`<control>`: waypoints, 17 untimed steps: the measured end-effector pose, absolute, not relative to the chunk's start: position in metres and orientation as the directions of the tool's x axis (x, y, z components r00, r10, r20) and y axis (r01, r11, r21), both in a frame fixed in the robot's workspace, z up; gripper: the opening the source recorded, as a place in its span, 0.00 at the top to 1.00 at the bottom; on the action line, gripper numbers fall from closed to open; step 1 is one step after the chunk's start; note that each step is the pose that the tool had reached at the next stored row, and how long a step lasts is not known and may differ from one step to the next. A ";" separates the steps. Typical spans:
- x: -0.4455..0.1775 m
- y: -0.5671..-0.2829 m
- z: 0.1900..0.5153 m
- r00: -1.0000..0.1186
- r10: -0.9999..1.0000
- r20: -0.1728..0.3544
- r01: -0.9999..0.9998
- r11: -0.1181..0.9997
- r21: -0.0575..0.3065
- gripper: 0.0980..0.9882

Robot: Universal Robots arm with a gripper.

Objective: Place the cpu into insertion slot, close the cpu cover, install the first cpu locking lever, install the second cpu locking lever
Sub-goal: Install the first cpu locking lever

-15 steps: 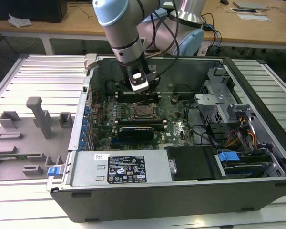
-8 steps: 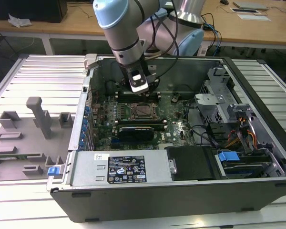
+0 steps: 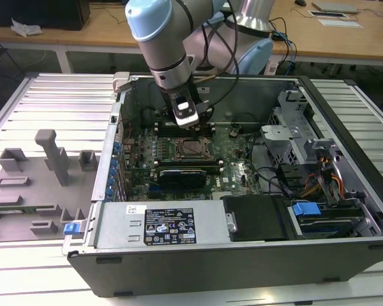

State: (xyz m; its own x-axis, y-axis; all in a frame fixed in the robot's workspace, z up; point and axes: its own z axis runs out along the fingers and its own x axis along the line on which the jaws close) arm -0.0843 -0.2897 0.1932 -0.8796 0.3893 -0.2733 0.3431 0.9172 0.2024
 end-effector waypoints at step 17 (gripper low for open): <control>-0.082 -0.295 0.202 -0.880 0.399 -0.258 0.342 0.909 0.237 0.99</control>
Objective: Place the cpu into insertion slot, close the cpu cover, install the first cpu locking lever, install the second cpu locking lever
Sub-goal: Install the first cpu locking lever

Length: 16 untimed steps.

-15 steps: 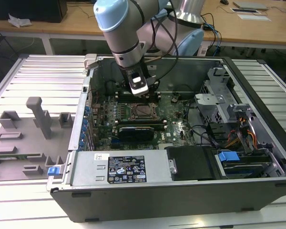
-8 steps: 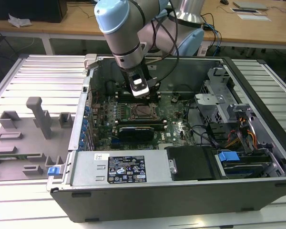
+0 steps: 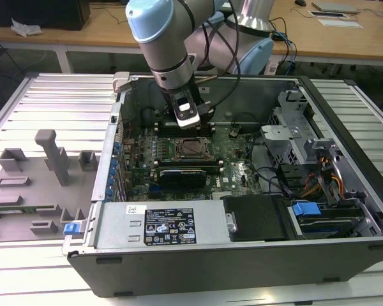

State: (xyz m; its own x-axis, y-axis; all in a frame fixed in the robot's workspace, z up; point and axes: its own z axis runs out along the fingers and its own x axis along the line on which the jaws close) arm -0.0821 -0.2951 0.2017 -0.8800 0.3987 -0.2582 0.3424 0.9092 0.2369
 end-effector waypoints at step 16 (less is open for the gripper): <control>-0.082 -0.295 0.244 -0.884 0.399 -0.245 0.346 0.909 0.231 0.99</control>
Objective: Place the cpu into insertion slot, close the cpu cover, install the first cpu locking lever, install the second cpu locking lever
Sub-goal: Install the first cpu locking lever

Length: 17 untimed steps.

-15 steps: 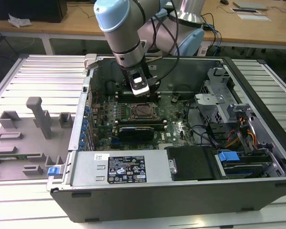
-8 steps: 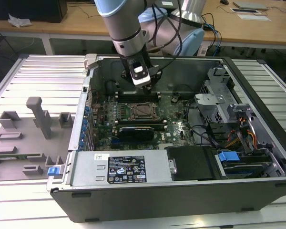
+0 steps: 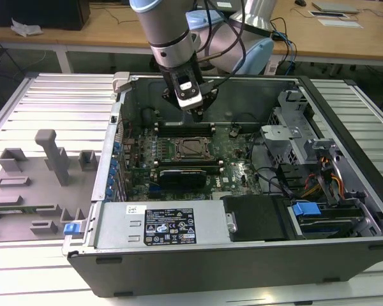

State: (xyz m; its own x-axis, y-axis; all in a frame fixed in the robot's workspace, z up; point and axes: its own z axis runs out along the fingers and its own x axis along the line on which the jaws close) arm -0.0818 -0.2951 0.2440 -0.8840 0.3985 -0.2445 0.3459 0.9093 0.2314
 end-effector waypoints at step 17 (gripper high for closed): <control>-0.075 -0.298 0.243 -0.935 0.349 -0.066 0.341 0.934 0.104 0.99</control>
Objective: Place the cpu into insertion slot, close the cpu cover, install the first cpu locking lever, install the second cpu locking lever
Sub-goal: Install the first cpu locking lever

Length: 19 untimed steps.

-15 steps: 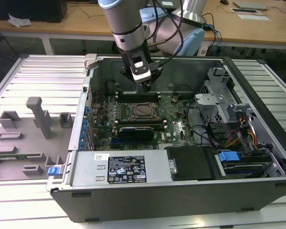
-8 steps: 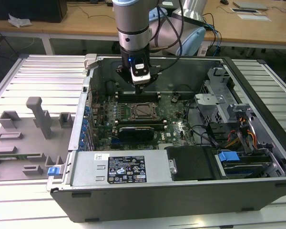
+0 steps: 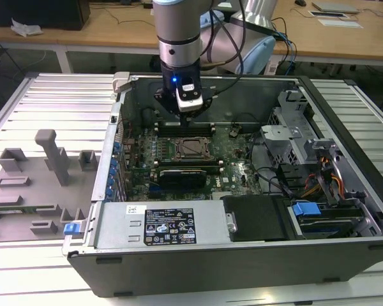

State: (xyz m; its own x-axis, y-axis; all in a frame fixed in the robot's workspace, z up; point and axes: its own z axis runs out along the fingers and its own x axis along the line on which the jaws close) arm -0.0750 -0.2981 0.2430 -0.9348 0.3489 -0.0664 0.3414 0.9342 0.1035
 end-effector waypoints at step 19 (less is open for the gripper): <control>-0.055 -0.299 0.240 -0.996 0.086 -0.031 0.084 0.995 0.047 0.99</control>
